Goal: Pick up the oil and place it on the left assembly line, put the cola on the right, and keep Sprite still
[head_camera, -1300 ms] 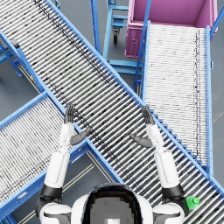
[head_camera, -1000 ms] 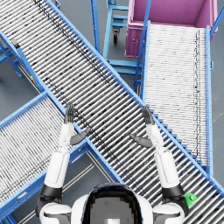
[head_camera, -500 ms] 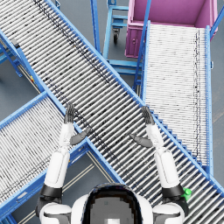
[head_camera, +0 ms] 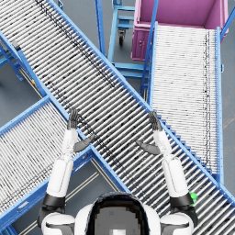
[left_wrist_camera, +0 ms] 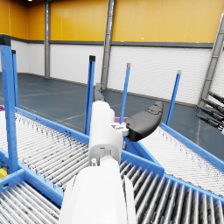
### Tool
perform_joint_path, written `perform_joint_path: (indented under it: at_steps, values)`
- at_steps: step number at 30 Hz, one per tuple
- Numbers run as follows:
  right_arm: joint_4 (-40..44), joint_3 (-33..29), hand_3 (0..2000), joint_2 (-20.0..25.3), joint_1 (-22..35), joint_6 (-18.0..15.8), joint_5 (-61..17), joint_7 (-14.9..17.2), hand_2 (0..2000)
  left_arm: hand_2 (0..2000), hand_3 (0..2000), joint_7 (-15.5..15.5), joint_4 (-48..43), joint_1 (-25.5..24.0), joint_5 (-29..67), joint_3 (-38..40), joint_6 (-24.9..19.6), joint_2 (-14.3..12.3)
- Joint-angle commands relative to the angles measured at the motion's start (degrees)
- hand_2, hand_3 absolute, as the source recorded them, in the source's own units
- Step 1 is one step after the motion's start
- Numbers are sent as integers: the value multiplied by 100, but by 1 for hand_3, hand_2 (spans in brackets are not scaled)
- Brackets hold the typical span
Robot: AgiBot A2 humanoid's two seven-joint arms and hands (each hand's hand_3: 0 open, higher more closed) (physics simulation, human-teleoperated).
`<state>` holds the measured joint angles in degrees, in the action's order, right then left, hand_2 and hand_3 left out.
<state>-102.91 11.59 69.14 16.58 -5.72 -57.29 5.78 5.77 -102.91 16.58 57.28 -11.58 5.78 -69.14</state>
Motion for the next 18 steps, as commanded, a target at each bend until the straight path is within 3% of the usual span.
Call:
perform_joint_path:
  at_steps: [1,18]
  values:
    - [0,0,0,0,0,0,0,0,0,0,0,0,0,0,0,0,0,0]
    - [0,0,0,0,0,0,0,0,0,0,0,0,0,0,0,0,0,0]
